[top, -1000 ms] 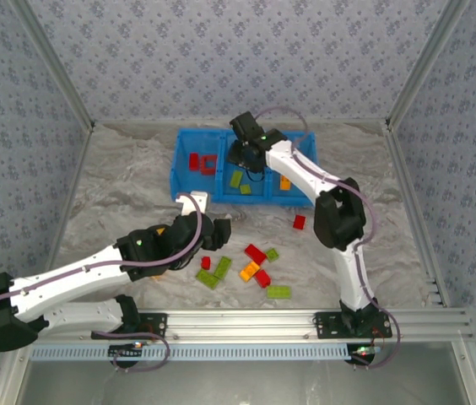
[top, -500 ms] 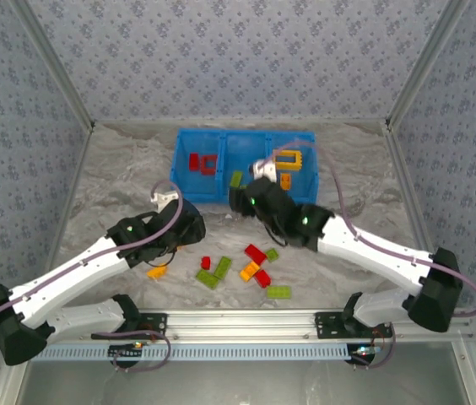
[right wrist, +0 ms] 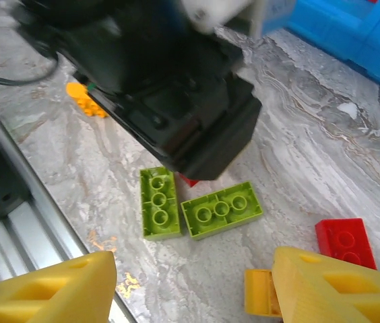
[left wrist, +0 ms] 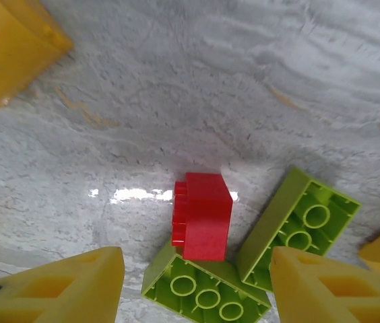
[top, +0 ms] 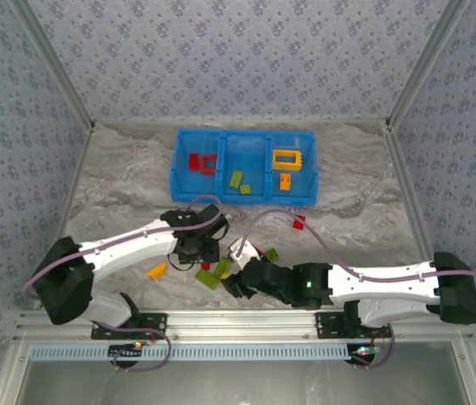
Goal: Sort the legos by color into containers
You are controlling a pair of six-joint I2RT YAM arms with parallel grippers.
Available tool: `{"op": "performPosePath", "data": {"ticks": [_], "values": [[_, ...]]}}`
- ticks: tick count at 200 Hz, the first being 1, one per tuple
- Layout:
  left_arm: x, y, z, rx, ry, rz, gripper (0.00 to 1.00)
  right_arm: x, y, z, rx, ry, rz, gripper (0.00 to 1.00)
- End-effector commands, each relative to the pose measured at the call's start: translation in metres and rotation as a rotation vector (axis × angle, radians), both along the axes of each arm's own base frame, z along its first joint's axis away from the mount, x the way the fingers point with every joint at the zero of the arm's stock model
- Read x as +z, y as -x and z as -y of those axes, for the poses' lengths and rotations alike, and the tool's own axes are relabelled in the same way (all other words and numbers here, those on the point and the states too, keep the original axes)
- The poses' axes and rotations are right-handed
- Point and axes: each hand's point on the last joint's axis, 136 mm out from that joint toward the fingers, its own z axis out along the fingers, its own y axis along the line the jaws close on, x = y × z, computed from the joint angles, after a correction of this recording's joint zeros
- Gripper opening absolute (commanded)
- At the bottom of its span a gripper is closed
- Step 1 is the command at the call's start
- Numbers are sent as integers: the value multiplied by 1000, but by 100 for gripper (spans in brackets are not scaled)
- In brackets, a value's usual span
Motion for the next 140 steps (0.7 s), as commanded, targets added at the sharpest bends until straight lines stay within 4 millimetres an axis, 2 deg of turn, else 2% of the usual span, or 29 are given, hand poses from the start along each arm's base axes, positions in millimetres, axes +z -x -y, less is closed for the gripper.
{"op": "performPosePath", "data": {"ticks": [1, 45, 89, 114, 140], "values": [[-11, 4, 1, -21, -5, -41, 57, 6, -3, 6, -36, -25, 27, 65], [-27, 0, 8, -51, -31, -65, 49, 8, -3, 8, -46, -36, 23, 65], [-40, 1, 2, -46, -77, -83, 42, 9, -4, 10, -56, -37, 23, 64], [-39, -4, 3, -48, -86, -69, 33, 9, -3, 9, -54, -46, 20, 64], [-23, -12, 0, -44, -96, -9, 27, 11, -5, 9, -64, -53, 25, 63]]}}
